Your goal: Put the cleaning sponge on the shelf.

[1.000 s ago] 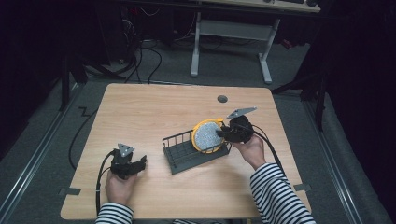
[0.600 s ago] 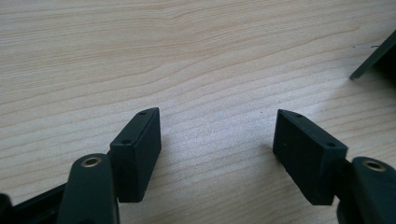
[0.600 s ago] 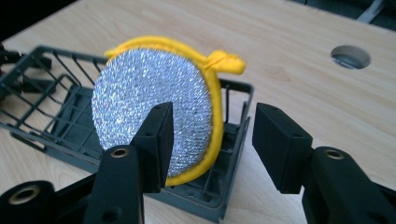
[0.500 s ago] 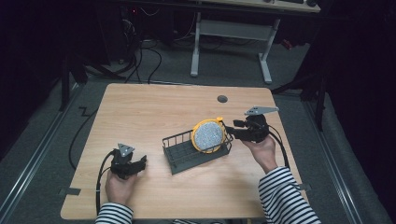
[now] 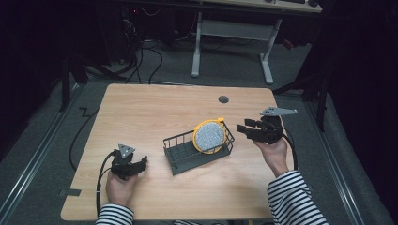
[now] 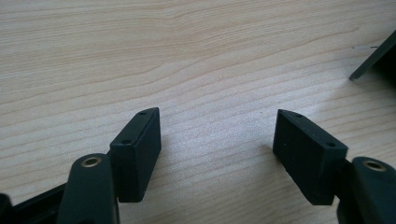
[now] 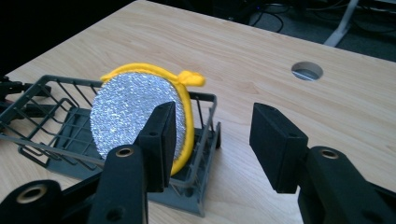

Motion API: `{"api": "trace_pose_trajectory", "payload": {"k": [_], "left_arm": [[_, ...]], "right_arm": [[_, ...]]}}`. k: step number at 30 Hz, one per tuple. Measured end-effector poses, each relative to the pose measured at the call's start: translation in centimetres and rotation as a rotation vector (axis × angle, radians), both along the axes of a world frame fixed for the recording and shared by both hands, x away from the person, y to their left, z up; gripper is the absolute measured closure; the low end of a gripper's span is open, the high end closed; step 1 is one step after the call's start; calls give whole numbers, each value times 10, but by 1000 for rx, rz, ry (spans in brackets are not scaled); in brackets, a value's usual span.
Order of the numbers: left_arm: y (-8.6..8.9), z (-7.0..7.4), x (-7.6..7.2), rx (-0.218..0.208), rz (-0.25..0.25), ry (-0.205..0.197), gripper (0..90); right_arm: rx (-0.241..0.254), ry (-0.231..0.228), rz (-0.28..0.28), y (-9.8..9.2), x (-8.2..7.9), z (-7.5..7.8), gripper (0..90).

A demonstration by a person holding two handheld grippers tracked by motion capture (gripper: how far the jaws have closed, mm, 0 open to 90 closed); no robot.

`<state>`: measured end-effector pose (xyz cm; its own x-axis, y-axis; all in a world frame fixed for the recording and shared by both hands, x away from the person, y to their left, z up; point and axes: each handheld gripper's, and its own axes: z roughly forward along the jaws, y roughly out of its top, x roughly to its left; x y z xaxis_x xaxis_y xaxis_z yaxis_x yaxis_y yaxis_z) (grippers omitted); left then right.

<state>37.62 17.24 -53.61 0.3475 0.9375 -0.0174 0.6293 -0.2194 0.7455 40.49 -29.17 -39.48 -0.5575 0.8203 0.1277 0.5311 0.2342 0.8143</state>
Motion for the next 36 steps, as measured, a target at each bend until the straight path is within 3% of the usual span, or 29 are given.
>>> {"api": "trace_pose_trajectory", "payload": {"k": [4, 9, 12, 21, 26, 31, 36], "left_arm": [[0, 0, 0, 1, 0, 0, 330], [0, 0, 0, 2, 0, 0, 329], [0, 0, 0, 5, -1, 1, 330], [0, 0, 0, 5, -1, 1, 329], [-1, 0, 0, 6, 1, -1, 329], [0, 0, 0, 6, -1, 1, 330], [-1, 0, 0, 6, 0, -1, 329]], "right_arm": [[18, -6, -30, -13, -7, 1, 513], [41, -45, -52, -25, -19, 11, 512], [25, -63, -57, -30, -25, 12, 513], [48, -47, -119, -55, -42, -3, 513], [93, -64, -157, -73, -54, -11, 514], [96, -57, -184, -84, -60, -19, 513], [135, -60, -211, -93, -69, -30, 514]]}}
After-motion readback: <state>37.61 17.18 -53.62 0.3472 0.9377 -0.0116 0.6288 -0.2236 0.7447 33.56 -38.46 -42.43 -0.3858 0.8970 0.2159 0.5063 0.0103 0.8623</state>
